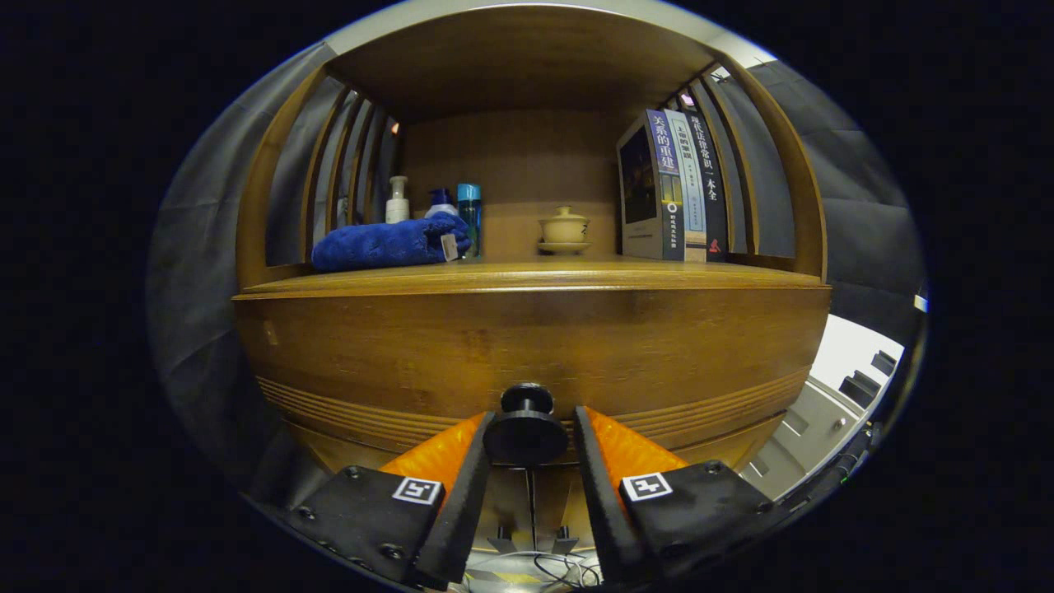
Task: Pull open the drawer, take out the items inside it, and place them on the countertop above the cabinet.
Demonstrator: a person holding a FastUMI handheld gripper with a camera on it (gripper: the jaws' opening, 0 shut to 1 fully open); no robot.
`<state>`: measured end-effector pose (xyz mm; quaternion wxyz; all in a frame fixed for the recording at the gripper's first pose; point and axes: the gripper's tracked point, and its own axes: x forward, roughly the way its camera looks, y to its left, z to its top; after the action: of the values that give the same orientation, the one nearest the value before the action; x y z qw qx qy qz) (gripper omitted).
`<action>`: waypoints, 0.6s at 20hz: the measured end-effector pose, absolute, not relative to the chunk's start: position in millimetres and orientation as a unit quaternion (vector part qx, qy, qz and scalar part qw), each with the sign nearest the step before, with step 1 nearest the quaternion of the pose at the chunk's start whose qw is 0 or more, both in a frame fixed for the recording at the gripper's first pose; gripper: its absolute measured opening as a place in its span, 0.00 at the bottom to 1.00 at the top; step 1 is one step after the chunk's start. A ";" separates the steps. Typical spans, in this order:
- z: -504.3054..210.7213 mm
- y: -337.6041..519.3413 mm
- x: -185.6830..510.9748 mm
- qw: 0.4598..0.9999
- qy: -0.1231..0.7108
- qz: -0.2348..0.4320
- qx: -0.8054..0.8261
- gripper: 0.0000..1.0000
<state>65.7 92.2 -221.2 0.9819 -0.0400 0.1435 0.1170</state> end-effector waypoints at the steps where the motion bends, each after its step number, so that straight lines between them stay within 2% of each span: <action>1: -224.0 95.4 65.3 0.981 0.144 0.121 -0.038 0.66; 3: -223.1 93.4 65.3 0.981 0.142 0.119 -0.050 0.54; 12: -230.5 93.4 64.1 0.981 0.157 0.109 -0.038 0.43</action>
<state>64.1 93.4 -230.5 0.9809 -0.0381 0.1568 0.1090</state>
